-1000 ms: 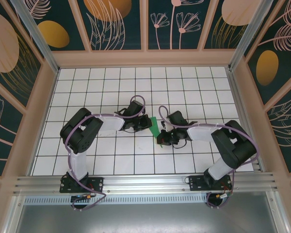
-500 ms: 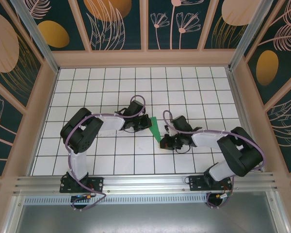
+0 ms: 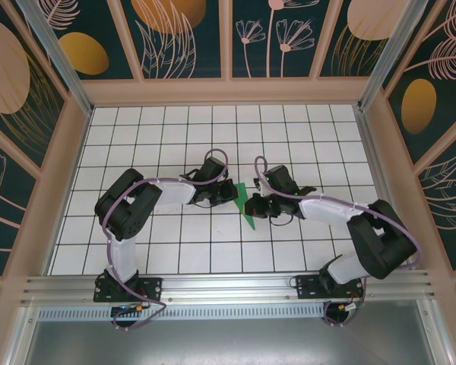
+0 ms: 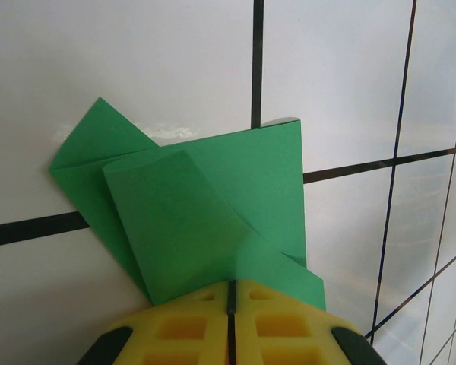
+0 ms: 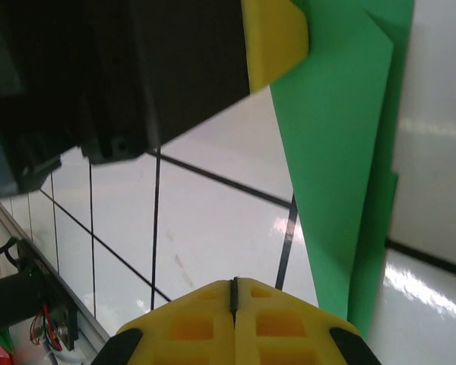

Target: Fold a paper plane with a square sheet of paper (pick it up from the middle)

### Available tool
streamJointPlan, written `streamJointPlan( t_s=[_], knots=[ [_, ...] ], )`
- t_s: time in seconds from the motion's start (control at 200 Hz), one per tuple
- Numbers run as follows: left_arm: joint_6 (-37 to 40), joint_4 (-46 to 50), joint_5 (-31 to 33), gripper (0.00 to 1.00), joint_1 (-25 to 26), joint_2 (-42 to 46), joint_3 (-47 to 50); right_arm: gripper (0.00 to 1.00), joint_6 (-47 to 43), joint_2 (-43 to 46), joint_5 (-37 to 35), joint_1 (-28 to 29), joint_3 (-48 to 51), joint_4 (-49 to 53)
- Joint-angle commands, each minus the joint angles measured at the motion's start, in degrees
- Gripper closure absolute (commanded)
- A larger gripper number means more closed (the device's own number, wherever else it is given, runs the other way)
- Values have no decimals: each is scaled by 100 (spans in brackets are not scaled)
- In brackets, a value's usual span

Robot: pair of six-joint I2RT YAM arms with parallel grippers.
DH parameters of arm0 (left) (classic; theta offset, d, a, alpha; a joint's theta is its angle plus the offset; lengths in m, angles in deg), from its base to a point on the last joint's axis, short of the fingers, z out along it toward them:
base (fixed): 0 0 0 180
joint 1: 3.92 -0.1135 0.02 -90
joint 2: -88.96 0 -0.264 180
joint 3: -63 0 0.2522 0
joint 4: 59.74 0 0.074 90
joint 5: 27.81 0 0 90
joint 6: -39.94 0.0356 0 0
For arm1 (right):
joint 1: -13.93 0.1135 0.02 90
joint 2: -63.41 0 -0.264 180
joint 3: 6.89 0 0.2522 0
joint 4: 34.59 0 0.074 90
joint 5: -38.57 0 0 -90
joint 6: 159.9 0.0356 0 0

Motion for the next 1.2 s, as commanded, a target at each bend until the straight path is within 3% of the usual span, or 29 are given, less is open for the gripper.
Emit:
streamJointPlan(
  t_s=[0.0,0.215,0.59,0.736,0.906,1.196],
  knots=[
    [157,825,712,89,-35,-469,254,96,27,-413,-123,-11,-104,-153],
    [121,836,753,89,-31,-517,254,96,27,-749,-146,-35,241,-152],
    [-33,1136,1070,92,-30,-626,370,96,-296,11,321,-63,1207,300],
    [-55,1034,995,92,-23,-618,399,96,-354,470,296,-96,1082,674],
    [-13,925,799,91,-28,-568,294,95,-184,843,-22,-209,518,404],
    [93,835,629,89,-22,-426,258,95,-9,-485,-152,-238,-303,-375]
  ],
)
